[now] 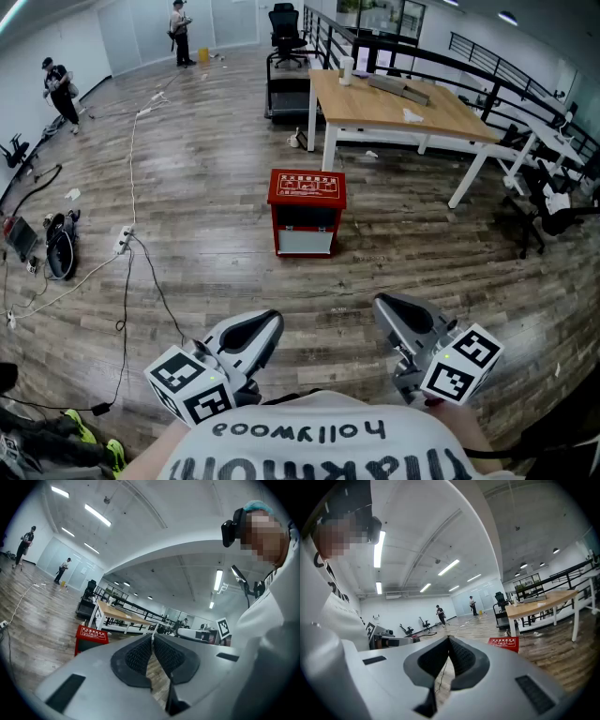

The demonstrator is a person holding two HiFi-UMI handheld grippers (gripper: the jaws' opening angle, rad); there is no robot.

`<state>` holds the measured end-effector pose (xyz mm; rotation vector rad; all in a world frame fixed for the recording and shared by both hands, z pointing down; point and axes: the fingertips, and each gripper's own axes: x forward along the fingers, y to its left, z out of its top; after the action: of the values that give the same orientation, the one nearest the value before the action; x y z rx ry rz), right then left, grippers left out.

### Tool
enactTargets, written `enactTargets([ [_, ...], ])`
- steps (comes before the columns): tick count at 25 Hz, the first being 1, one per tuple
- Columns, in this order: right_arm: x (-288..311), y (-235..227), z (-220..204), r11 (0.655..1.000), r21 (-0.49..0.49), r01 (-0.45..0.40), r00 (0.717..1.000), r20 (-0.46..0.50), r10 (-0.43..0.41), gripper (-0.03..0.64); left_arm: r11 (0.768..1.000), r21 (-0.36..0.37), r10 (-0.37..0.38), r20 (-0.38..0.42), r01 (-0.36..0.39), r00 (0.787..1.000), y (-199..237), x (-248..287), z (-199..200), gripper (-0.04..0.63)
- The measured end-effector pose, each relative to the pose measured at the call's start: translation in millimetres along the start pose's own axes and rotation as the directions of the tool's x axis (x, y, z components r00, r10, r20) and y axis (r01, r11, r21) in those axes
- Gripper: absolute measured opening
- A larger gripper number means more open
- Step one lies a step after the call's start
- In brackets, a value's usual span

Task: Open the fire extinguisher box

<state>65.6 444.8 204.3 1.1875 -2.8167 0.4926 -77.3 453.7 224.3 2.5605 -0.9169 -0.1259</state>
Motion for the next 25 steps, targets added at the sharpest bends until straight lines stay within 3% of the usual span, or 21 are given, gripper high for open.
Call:
enactTargets([
  [6, 4, 0, -3, 1.0, -0.023, 0.009, 1.0, -0.015, -0.01, 0.009, 1.0, -0.006, 0.002, -0.005, -0.002, 1.0, 5, 0, 0, 0.02],
  [20, 19, 11, 3, 1.0, 0.03, -0.003, 0.999, 0.043, 0.002, 0.009, 0.998, -0.043, 0.045, 0.016, -0.044, 0.999, 36, -23, 13, 0.02],
  [25, 27, 16, -11, 0.999, 0.047, 0.003, 0.999, 0.053, -0.006, 0.009, 0.999, -0.011, 0.044, -0.012, -0.044, 0.999, 45, -32, 3, 0.02],
])
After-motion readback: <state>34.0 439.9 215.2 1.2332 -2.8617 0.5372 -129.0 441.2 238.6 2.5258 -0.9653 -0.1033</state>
